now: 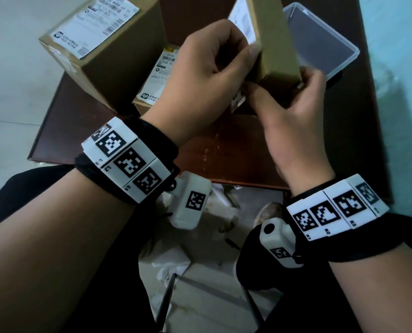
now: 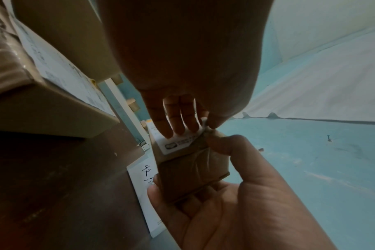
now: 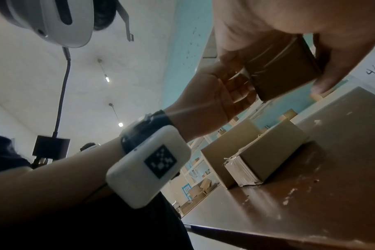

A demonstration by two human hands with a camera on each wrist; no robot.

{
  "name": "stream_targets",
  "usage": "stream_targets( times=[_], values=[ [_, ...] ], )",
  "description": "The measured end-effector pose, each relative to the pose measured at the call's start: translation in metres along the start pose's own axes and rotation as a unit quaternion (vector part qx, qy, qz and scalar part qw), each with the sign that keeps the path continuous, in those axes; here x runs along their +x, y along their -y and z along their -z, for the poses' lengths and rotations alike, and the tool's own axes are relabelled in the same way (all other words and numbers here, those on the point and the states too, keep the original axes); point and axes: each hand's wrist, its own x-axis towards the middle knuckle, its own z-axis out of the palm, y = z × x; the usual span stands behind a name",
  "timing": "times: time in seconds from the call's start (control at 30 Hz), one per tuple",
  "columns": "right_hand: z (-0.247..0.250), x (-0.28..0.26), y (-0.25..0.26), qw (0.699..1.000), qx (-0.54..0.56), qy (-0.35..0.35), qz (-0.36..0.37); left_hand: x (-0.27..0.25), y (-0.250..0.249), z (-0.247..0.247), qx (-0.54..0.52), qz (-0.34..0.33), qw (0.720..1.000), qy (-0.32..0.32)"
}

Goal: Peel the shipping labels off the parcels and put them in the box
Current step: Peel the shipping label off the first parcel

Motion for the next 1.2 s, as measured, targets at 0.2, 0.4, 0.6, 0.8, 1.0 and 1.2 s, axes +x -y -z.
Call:
stream_targets(
  times=[0.2,0.4,0.6,0.8,1.0,1.2],
  values=[
    [-0.004,0.004,0.008,0.989,0.106,0.022,-0.098,-0.001,0.003,0.003,0.027,-0.028,0.999,-0.007],
    [0.004,0.006,0.013,0.977,0.165,-0.007,-0.132,-0.005,0.000,0.004,0.043,-0.069,0.994,0.069],
    [0.005,0.009,0.008,0.982,0.153,-0.032,-0.106,-0.006,0.003,0.004,0.081,-0.031,0.987,0.132],
    [0.002,0.010,0.003,0.985,0.132,-0.036,-0.106,-0.007,0.007,0.002,0.094,-0.023,0.987,0.128],
    [0.003,0.007,0.008,0.985,0.130,-0.012,-0.115,-0.012,0.007,0.005,0.031,0.012,0.994,0.106],
    [-0.003,0.002,0.005,0.983,0.133,-0.001,-0.129,-0.012,0.011,0.015,0.032,0.009,0.993,0.116]
  ],
)
